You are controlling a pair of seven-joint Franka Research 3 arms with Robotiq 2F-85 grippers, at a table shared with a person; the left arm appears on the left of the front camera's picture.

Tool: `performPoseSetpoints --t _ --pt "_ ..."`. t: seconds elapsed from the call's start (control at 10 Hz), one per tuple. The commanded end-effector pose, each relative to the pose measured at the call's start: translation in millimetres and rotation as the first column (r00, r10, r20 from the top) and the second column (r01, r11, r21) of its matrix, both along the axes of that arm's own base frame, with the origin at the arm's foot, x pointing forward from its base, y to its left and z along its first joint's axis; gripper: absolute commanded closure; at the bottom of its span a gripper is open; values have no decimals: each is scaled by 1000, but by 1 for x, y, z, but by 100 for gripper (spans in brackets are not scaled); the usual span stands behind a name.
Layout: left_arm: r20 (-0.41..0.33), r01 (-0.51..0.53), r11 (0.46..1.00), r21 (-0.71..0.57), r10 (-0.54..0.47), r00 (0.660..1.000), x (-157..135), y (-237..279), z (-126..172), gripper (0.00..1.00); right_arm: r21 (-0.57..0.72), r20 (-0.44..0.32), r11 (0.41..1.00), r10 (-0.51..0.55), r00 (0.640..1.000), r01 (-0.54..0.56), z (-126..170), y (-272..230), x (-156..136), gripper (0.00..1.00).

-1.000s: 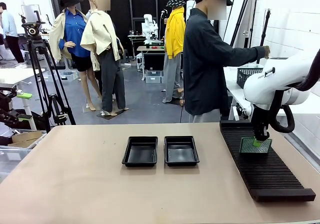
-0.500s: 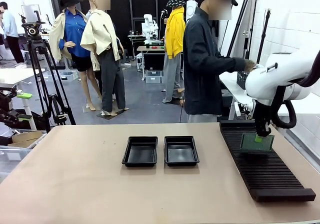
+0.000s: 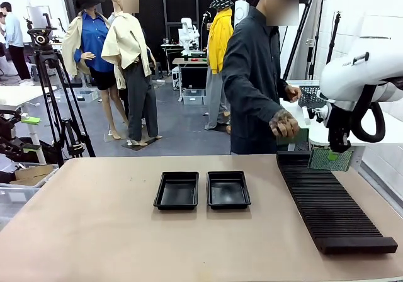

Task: Inspect and transfer BCBs to ESD trays.
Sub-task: Pick up the Blank PCB from the PCB Rack and place it in the left ESD tray.

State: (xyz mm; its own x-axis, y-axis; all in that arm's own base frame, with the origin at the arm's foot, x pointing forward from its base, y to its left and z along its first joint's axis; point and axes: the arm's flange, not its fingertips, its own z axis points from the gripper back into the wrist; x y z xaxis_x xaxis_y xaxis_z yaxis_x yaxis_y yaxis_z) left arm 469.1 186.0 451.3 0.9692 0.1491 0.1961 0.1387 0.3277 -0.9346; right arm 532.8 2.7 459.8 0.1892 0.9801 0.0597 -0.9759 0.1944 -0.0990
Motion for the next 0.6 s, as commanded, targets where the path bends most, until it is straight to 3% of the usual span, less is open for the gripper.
performPoseSetpoints --t 0.0,0.2,0.4,0.5 --pt "-5 -9 1000 6 9 1000 0 0 3 0 59 -43 997 -48 998 50 0 -2 -12 100" --pt "-5 -9 1000 6 9 1000 0 0 3 0 92 -91 987 -124 988 133 23 -16 -71 100" --pt "-5 -9 1000 6 9 1000 0 0 3 0 79 -283 949 -273 920 306 57 -36 -132 100" --pt "-5 -9 1000 6 9 1000 0 0 3 0 79 -305 948 -273 912 309 71 -42 -148 100"
